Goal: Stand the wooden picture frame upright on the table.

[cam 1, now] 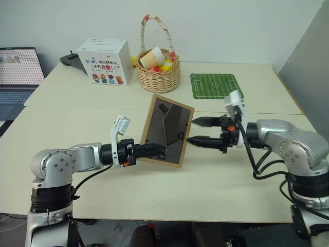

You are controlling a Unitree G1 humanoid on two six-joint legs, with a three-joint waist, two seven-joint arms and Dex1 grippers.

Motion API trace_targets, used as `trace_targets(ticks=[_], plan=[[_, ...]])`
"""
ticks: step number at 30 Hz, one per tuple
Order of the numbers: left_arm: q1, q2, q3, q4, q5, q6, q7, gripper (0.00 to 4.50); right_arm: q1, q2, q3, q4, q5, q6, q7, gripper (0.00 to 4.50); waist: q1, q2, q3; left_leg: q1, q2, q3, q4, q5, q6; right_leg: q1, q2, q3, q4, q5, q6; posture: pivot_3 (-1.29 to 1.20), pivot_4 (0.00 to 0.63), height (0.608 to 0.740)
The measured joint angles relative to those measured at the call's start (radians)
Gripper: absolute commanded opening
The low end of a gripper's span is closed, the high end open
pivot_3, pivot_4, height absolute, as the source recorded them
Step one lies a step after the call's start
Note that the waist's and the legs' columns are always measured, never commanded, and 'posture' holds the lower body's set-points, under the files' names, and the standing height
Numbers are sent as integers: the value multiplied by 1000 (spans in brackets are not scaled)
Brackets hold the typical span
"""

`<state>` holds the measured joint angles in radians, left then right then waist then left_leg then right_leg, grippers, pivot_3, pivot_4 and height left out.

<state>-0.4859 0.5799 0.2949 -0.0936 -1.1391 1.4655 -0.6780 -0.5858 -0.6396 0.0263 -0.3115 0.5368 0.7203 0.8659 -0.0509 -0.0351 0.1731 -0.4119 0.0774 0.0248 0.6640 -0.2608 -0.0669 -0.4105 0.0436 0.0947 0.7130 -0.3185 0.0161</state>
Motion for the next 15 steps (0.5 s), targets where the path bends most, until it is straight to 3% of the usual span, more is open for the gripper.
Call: trace_targets(ticks=[2,3,6,9,15], plan=[[-46,-44,40,70,-60,73,59,1179,41,-71,85,87,-298,-446,-74,4292,1,-1,0,0,0,0,1,0,0,0,0,0,0,0,1,0,150,740],[-63,-62,70,114,-122,118,109,1179,54,-121,133,216,-541,-811,-184,4292,0,-1,0,0,-1,2,1,0,0,0,-1,0,0,0,1,0,150,740],[-74,-80,90,167,-230,143,198,1179,42,-142,185,379,-828,-1241,-379,4292,-7,-1,1,0,0,2,0,2,-4,-1,-4,2,0,0,0,0,150,740],[-75,-89,80,182,-364,140,307,1179,-27,-99,248,526,-1074,-1501,-586,4292,-10,-1,1,3,1,2,0,3,-6,-1,-4,3,3,1,0,0,150,740],[-24,-44,-49,173,-679,-1,531,1179,-173,-6,286,664,-1300,-1659,-849,4292,-3,-1,1,8,1,0,0,5,-9,4,-6,5,5,1,-1,0,150,740]])
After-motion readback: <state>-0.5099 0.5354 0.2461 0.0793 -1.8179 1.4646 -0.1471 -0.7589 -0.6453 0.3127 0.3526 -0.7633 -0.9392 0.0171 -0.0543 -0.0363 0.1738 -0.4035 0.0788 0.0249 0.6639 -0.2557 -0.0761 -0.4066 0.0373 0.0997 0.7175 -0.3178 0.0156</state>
